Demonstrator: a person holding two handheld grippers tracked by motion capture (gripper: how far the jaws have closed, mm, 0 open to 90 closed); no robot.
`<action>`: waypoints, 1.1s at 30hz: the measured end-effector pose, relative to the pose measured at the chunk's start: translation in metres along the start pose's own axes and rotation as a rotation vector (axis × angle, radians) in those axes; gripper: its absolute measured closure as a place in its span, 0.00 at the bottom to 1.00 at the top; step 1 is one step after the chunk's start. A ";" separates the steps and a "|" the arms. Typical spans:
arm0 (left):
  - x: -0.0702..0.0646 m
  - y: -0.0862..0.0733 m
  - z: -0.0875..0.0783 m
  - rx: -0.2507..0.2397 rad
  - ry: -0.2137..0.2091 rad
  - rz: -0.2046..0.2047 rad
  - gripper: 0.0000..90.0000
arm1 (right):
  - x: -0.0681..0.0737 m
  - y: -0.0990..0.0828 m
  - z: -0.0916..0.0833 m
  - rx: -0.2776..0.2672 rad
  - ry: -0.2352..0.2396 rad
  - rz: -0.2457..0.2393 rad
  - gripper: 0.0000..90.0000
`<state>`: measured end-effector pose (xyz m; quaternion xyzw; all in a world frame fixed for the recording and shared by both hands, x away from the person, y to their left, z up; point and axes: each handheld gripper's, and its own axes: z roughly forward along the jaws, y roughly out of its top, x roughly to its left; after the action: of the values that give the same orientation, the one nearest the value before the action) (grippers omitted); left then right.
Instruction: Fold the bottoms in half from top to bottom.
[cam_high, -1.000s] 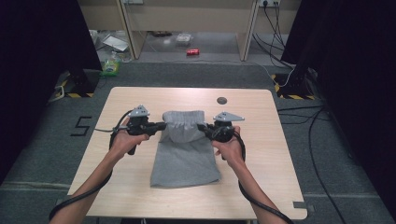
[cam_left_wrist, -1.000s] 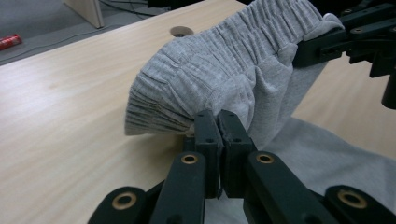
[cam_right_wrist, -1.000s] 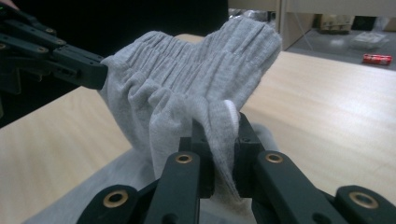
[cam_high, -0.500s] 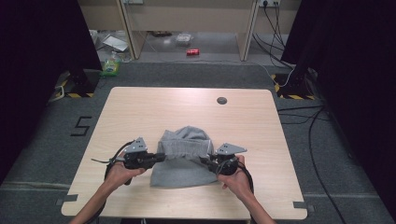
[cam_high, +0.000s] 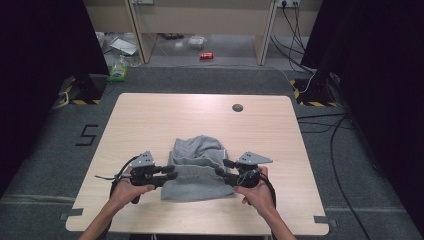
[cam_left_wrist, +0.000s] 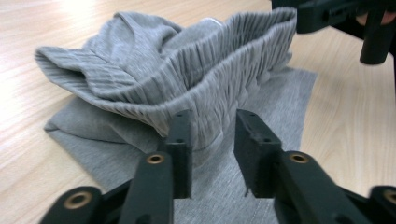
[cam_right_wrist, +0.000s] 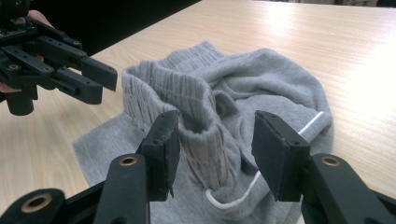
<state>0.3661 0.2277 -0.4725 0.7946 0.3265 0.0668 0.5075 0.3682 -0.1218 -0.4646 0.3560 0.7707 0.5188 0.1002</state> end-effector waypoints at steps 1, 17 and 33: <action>0.003 0.001 -0.003 -0.010 0.003 -0.018 0.69 | 0.000 0.001 -0.001 -0.008 0.001 0.005 0.57; 0.031 -0.012 0.002 0.083 0.182 -0.110 0.50 | -0.013 0.028 0.041 0.087 -0.044 -0.010 0.57; 0.028 -0.032 0.006 0.231 0.251 -0.041 0.36 | 0.022 -0.030 0.043 0.267 0.100 -0.090 0.63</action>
<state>0.3759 0.2479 -0.5085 0.8262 0.4090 0.1172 0.3693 0.3611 -0.0823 -0.5047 0.3051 0.8521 0.4238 0.0364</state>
